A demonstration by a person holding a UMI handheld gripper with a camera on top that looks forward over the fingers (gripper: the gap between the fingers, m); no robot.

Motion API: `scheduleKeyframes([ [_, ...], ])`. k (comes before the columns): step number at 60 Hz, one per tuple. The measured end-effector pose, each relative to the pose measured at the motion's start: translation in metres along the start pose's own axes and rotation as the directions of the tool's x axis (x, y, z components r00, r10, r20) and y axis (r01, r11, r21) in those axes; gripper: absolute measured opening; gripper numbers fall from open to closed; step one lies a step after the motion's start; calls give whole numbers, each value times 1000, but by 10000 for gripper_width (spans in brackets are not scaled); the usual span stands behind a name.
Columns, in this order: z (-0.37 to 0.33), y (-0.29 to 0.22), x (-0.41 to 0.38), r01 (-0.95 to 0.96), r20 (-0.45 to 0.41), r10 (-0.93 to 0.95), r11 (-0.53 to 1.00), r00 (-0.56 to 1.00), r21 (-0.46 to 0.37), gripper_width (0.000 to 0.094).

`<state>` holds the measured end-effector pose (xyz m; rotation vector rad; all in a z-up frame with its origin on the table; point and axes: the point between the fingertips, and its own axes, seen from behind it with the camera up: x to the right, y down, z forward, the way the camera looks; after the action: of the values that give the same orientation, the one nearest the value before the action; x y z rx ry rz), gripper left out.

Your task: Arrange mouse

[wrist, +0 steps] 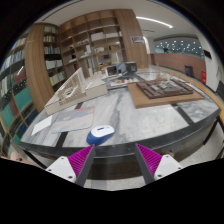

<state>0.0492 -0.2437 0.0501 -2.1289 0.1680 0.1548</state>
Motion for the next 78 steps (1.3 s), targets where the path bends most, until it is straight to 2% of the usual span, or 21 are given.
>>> scheduleKeyframes([
  [7,54,4,-35,0,73,3,999,997,-42,818],
  [19,108,7,-62,26,76,-18,993,997,-116,821],
  [25,130,2,-63,45,27,-42,990,999,-134,816],
  [34,162,-11,-69,83,-62,-90,991,994,-104,804],
  [39,171,-15,-63,112,-148,-122,991,981,-72,701],
  [40,173,-16,-66,105,-147,-113,993,983,-58,579],
  [43,171,-16,-67,72,-166,-76,997,983,-30,564],
  [48,169,-16,-63,27,-191,-30,999,981,-18,470],
  [49,169,-16,-63,23,-188,-28,999,982,-27,488],
  [50,168,-16,-64,17,-182,-23,999,983,-36,437],
  [51,168,-17,-67,6,-170,-13,999,985,-42,429],
  [52,167,-22,-70,-4,-156,-2,999,988,-36,465],
  [53,165,-29,-73,-8,-144,4,1000,990,-23,417],
  [57,160,-69,-84,38,-151,-31,998,988,48,413],
  [58,159,-79,-89,59,-152,-49,996,987,62,445],
  [59,161,-90,-98,77,-150,-65,994,987,81,391],
  [62,165,-118,-131,102,-102,-89,987,991,122,389],
  [66,184,-136,-177,115,-29,-112,984,993,138,388],
  [73,235,-119,-242,152,85,-160,984,983,90,386],
  [78,265,-88,-251,164,94,-163,986,982,-4,387],
])
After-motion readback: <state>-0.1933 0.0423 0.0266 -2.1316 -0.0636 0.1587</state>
